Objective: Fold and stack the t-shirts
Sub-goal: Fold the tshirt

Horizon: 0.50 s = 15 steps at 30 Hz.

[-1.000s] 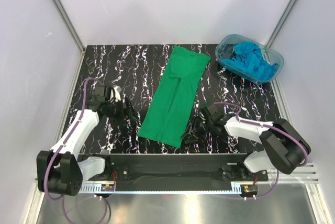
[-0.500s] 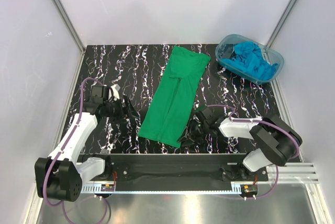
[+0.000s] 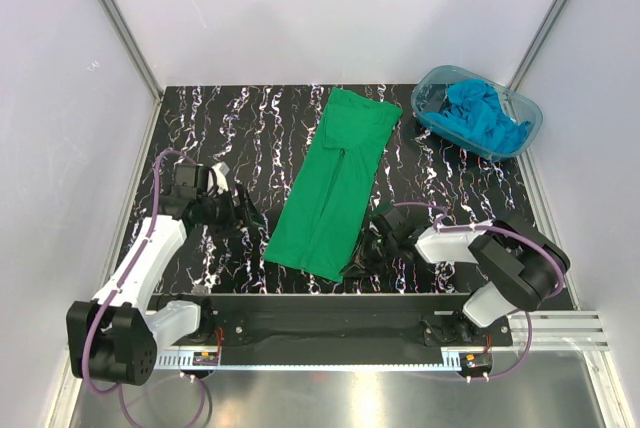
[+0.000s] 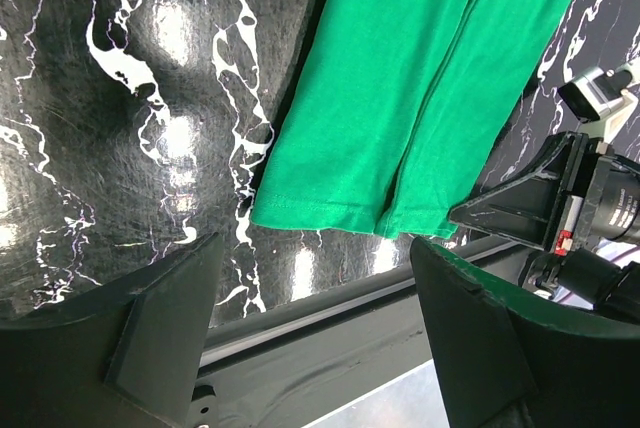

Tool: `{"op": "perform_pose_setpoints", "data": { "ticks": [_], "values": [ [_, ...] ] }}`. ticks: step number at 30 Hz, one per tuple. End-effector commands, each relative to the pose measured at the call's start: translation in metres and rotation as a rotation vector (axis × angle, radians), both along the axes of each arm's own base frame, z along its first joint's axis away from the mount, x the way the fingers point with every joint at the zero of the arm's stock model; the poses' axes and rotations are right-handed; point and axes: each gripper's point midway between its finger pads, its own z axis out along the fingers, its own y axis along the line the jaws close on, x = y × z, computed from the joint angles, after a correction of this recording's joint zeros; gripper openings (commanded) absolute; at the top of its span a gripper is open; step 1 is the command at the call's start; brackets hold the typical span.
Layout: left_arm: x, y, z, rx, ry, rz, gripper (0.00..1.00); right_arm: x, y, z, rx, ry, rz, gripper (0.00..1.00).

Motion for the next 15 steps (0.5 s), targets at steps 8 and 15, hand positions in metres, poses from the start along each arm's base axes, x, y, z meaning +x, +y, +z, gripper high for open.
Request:
{"op": "perform_pose_setpoints", "data": {
  "ticks": [8, 15],
  "values": [
    [-0.027, -0.037, -0.034, -0.071, 0.138, -0.039, 0.82, -0.03, -0.062, -0.002, -0.237, 0.005, -0.062, 0.0],
    [-0.051, -0.075, -0.052, -0.077, 0.194, -0.151, 0.79, -0.049, -0.088, 0.003, -0.249, 0.012, -0.141, 0.0]
  ]
}}
